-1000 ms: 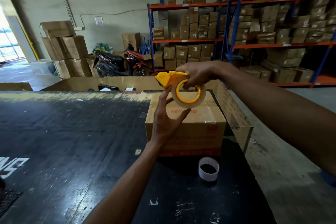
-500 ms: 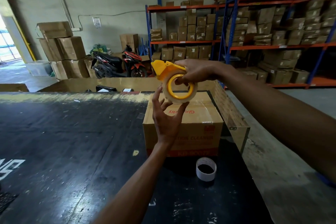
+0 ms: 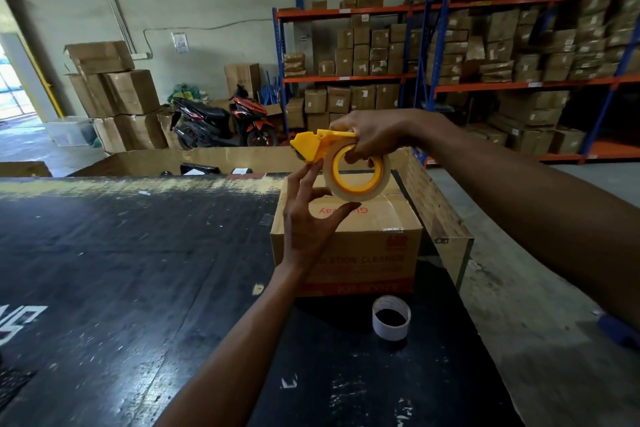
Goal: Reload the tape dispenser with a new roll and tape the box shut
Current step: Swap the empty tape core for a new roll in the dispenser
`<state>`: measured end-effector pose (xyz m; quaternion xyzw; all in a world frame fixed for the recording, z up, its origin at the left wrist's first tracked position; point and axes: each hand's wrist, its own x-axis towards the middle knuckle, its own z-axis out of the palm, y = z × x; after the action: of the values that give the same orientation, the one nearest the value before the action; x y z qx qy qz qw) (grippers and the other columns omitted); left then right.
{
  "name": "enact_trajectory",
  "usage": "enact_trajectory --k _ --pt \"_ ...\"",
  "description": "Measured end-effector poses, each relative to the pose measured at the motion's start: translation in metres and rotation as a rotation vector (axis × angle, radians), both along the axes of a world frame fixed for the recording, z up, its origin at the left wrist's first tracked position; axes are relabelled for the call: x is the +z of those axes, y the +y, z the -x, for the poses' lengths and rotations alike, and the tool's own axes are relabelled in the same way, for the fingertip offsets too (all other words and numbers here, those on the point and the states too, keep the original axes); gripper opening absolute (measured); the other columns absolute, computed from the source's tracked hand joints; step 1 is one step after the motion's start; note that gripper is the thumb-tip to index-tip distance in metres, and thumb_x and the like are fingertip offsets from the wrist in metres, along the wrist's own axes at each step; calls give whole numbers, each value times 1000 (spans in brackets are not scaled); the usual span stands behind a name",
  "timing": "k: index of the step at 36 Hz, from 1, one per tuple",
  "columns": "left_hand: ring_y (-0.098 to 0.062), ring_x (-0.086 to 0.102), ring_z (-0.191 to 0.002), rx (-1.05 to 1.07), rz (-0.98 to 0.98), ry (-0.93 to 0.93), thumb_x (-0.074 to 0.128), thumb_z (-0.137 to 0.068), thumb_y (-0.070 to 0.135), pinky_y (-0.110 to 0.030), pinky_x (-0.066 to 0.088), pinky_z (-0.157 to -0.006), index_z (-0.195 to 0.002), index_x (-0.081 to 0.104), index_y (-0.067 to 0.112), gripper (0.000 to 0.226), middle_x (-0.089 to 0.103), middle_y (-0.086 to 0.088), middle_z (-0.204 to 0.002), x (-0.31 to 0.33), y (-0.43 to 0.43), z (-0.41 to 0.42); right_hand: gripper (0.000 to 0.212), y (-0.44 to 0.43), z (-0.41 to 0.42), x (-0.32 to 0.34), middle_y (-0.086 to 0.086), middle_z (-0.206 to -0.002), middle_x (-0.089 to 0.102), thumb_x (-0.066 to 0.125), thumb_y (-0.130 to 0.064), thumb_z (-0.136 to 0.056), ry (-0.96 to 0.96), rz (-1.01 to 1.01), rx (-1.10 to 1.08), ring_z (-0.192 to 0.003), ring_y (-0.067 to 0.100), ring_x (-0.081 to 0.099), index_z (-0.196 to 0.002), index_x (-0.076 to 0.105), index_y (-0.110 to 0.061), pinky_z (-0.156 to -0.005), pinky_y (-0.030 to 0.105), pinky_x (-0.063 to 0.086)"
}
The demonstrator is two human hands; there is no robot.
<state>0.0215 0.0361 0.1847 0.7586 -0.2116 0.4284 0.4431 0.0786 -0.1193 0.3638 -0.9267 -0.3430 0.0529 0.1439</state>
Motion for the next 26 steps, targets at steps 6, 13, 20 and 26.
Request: enact_trajectory --k 6,13,20,26 --pt "-7 70 -109 -52 -81 37 90 -78 21 -3 47 -95 -157 34 4 99 56 -19 -150 8 4 2 39 -2 1 6 7 -116 61 70 -12 -92 43 -1 13 -96 22 67 -124 52 -26 -68 27 55" --pt "21 67 -90 -36 -24 35 91 -76 22 1 47 -88 -157 31 10 102 73 -16 -127 9 2 2 28 1 1 -1 7 -110 64 71 -17 -92 70 -87 7 -94 23 69 -113 54 -26 -69 28 57" --pt "-5 75 -93 25 99 24 95 -72 26 -2 46 -89 -152 42 8 97 65 -13 -139 -1 -4 0 31 3 -4 -9 4 -108 62 70 -17 -93 54 -148 -10 -89 19 66 -116 52 -26 -70 30 54" --pt "-3 76 -96 4 -7 12 92 -76 25 -18 58 -91 -150 46 10 88 69 -11 -134 -1 9 -2 32 -1 -4 -8 6 -108 62 68 -14 -93 34 -83 -10 -88 17 63 -120 54 -23 -73 30 52"
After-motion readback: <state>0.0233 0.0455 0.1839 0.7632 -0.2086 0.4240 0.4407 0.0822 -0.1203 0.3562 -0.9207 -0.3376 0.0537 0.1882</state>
